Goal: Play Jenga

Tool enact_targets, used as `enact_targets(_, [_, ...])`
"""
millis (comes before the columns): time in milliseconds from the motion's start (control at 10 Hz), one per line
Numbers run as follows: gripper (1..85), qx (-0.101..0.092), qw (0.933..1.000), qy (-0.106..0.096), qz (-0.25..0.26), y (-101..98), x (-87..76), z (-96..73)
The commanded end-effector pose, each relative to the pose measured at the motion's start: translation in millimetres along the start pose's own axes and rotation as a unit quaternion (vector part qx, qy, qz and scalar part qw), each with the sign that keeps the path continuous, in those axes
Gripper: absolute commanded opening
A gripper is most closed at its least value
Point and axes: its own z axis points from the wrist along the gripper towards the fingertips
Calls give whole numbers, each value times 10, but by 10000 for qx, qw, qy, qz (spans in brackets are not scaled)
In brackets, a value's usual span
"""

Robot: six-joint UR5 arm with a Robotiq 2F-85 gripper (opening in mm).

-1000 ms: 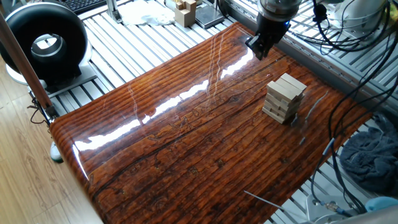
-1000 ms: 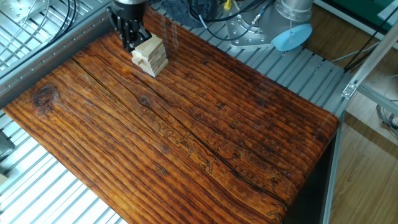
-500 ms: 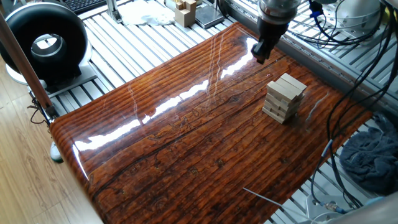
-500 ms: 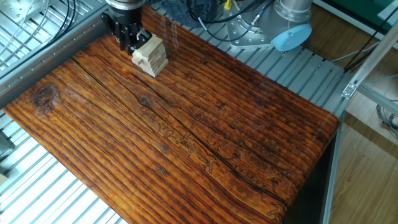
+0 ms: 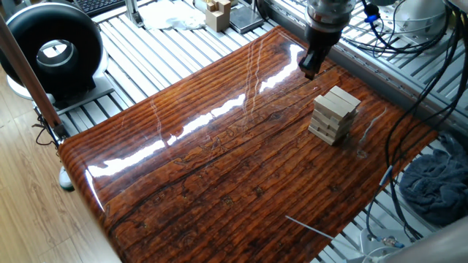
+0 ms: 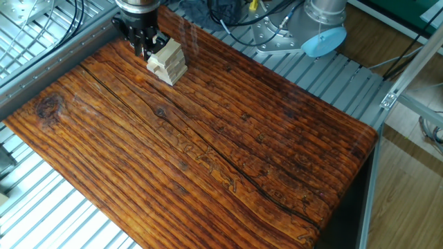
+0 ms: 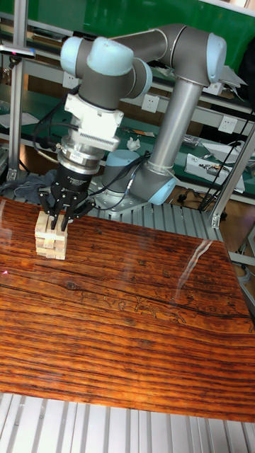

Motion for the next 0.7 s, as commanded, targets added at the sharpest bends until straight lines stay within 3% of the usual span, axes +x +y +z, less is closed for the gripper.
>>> enact_targets(0, [263,-103,9981,-165,592,-49,-47,133])
enact_targets(400, [263,-325,9944,-290,964,-8,-98,265])
enact_targets(600, [260,-267,9954,-246,890,-66,-43,355])
